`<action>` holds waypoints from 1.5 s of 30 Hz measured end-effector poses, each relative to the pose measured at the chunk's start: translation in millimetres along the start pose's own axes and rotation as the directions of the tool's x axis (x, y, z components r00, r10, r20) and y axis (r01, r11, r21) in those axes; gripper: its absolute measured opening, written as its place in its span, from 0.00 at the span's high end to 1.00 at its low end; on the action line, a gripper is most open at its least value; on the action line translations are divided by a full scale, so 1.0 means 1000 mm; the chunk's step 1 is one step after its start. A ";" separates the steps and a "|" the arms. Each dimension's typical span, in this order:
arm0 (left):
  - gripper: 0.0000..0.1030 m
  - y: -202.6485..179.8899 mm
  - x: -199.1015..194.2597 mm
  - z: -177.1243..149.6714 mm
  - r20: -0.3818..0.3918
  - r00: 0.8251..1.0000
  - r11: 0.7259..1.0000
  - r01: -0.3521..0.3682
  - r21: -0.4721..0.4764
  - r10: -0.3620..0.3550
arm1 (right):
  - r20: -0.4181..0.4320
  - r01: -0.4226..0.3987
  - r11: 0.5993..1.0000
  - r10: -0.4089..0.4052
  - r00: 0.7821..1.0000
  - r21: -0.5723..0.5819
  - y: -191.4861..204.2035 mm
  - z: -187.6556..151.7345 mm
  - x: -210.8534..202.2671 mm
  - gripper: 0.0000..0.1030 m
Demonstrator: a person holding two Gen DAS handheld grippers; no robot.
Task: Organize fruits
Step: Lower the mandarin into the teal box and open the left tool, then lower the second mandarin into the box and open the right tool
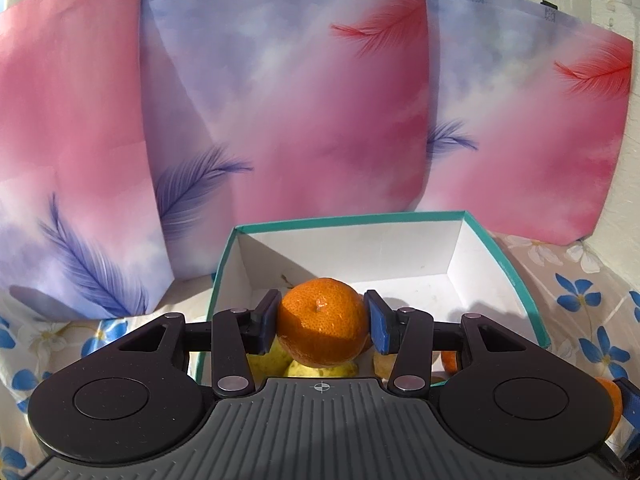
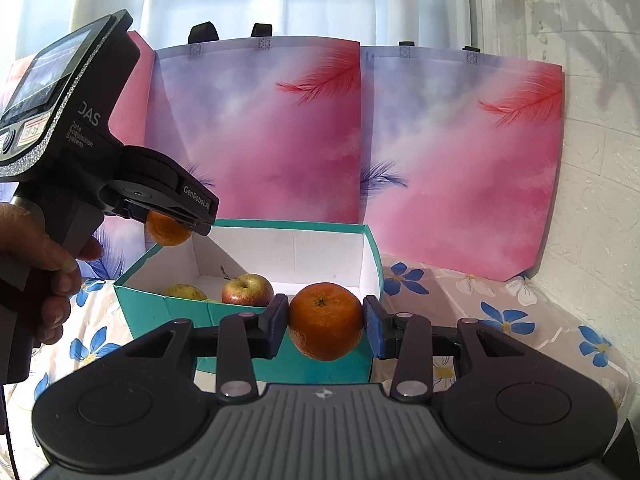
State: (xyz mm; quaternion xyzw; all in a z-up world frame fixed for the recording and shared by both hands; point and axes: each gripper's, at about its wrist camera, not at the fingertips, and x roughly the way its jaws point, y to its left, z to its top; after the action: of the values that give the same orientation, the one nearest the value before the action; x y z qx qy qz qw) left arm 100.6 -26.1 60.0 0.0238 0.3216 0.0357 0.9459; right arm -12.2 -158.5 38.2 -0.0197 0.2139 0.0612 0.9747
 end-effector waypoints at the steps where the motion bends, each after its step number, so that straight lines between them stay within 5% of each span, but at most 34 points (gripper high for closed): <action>1: 0.52 0.000 0.003 0.000 -0.005 1.000 1.000 -0.004 -0.001 0.004 | 0.000 0.000 1.000 0.000 1.000 0.001 0.000 0.000 0.001 0.61; 31: 0.51 0.008 0.072 -0.013 -0.171 0.985 0.999 -0.030 -0.029 0.025 | -0.008 0.018 1.000 -0.018 1.000 -0.006 0.004 0.005 0.014 0.61; 39: 0.09 0.016 0.053 -0.011 -0.157 0.988 0.997 -0.011 -0.072 0.000 | -0.003 0.017 1.000 -0.017 1.000 -0.014 0.005 0.006 0.015 0.61; 45: 0.05 0.026 0.003 -0.016 -0.106 0.994 0.996 -0.001 -0.085 -0.008 | 0.007 0.015 0.999 -0.015 1.000 -0.029 0.008 0.009 0.018 0.61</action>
State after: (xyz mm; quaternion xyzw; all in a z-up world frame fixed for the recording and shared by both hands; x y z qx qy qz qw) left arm 92.2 0.5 47.4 -0.0187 0.3695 0.0490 0.9278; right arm 6.4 -148.1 38.8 -0.0353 0.2095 0.0570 0.9755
